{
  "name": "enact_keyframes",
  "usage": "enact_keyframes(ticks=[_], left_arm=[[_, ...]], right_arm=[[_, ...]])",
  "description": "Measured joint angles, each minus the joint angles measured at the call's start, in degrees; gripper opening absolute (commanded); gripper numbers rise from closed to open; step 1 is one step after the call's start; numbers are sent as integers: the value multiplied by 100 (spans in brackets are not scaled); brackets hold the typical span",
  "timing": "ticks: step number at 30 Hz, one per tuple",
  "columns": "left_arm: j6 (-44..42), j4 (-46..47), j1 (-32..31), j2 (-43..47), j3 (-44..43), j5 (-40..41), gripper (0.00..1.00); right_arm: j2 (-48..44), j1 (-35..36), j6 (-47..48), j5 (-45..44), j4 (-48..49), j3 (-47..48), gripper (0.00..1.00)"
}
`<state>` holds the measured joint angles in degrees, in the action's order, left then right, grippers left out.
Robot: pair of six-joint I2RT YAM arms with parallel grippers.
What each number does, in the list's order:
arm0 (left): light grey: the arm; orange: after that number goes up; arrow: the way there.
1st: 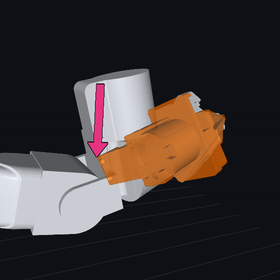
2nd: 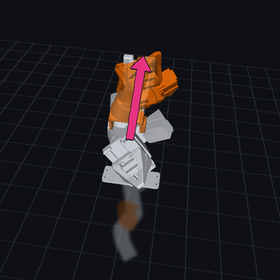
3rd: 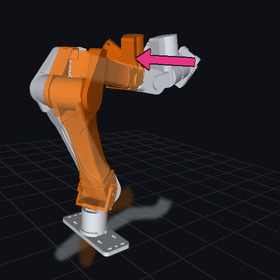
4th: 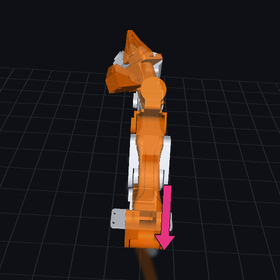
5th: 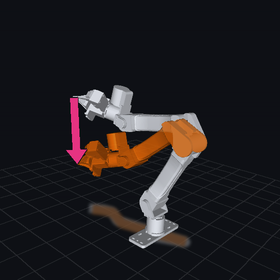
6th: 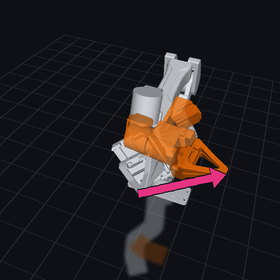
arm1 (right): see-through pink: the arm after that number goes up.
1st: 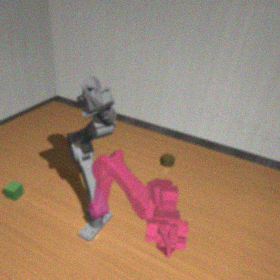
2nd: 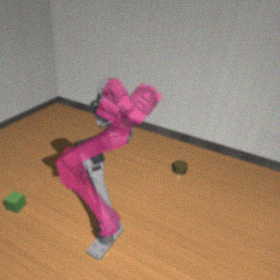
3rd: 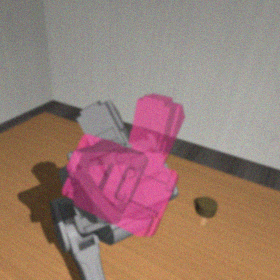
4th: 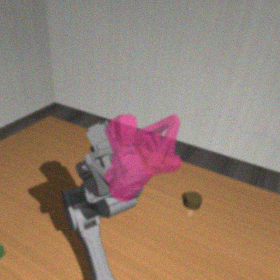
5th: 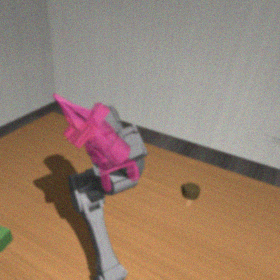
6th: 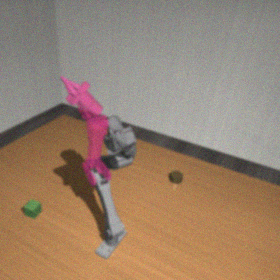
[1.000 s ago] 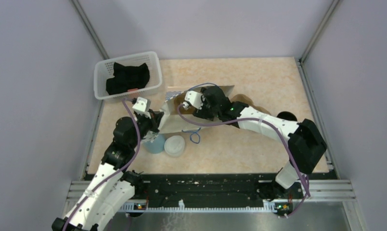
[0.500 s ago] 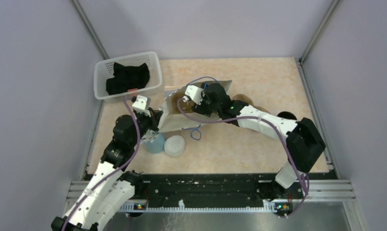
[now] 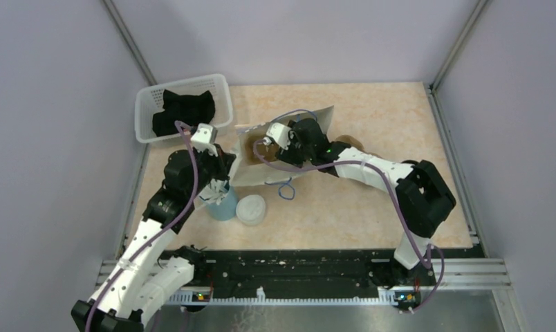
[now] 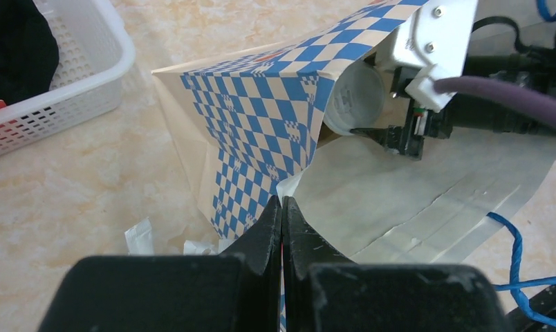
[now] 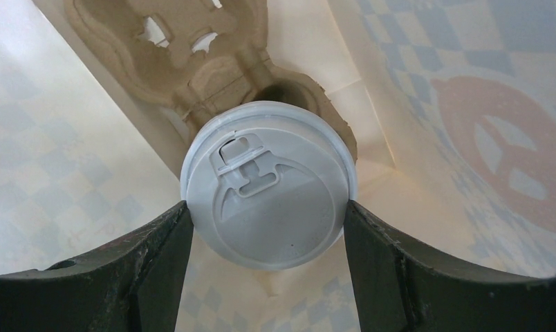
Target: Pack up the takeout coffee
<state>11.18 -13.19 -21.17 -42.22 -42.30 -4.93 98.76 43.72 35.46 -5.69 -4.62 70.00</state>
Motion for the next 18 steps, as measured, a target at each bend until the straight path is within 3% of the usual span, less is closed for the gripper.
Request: enact_keyframes(ticks=[8, 18], left_arm=[[337, -581, 0, -538, -850, -184, 0], [673, -1694, 0, -1152, -1958, -133, 0]], right_arm=[[155, -42, -107, 245, -466, 221, 18], [221, -46, -846, 874, -2238, 1010, 19]])
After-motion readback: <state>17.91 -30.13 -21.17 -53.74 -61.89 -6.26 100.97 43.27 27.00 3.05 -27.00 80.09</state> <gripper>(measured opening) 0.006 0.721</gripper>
